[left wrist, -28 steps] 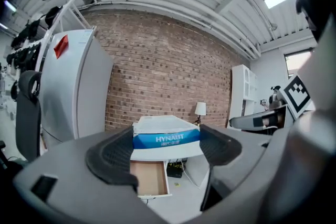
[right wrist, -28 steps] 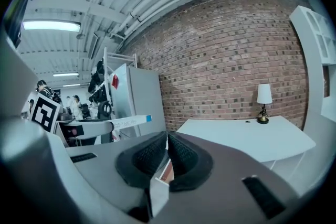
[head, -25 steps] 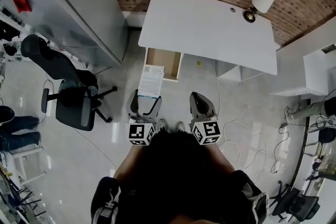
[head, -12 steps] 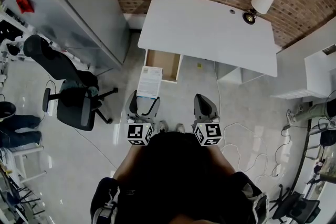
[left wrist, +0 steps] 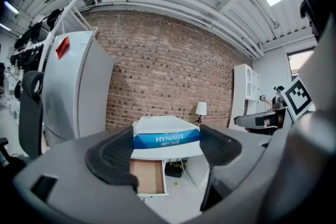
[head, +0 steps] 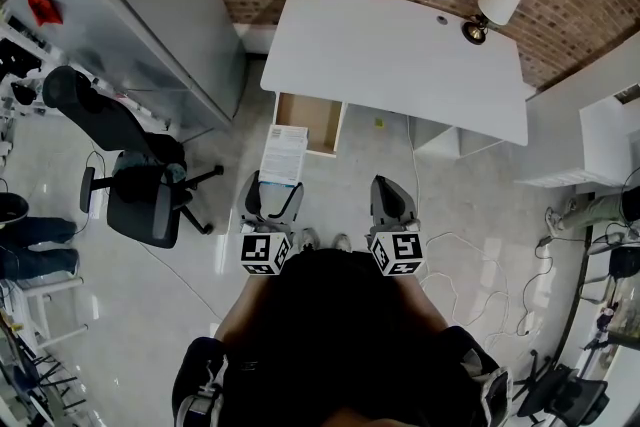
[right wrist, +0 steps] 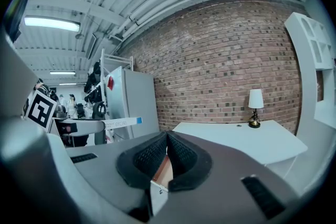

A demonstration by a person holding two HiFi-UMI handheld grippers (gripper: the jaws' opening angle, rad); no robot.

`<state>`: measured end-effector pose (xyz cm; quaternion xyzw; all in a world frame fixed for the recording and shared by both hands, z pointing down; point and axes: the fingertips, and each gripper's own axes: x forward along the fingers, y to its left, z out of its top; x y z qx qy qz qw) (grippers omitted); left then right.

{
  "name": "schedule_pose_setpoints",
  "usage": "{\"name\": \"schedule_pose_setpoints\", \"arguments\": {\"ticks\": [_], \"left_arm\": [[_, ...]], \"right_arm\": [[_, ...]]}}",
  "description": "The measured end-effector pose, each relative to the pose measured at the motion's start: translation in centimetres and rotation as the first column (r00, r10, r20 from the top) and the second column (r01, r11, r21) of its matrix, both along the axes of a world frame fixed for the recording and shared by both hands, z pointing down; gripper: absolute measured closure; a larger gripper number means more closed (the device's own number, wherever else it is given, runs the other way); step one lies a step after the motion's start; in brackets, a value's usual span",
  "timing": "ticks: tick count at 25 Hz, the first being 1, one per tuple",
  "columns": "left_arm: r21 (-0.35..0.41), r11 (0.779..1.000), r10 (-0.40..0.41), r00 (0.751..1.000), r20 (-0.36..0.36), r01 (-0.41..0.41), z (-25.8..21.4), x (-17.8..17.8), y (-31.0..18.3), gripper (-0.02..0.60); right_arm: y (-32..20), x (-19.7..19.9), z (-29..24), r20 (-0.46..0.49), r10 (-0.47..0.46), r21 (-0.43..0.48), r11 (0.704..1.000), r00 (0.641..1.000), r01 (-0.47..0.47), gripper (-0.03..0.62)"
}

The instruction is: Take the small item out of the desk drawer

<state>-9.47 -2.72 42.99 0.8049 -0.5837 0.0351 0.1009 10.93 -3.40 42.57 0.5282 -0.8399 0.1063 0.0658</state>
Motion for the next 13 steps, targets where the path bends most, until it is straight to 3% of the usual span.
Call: {"name": "schedule_pose_setpoints", "arguments": {"ticks": [13], "left_arm": [[-0.020, 1.000, 0.006, 1.000, -0.016, -0.006, 0.64, -0.26, -0.39, 0.187]], "right_arm": [[-0.41, -0.57, -0.05, -0.002, -0.006, 0.001, 1.000, 1.000, 0.006, 0.568]]}}
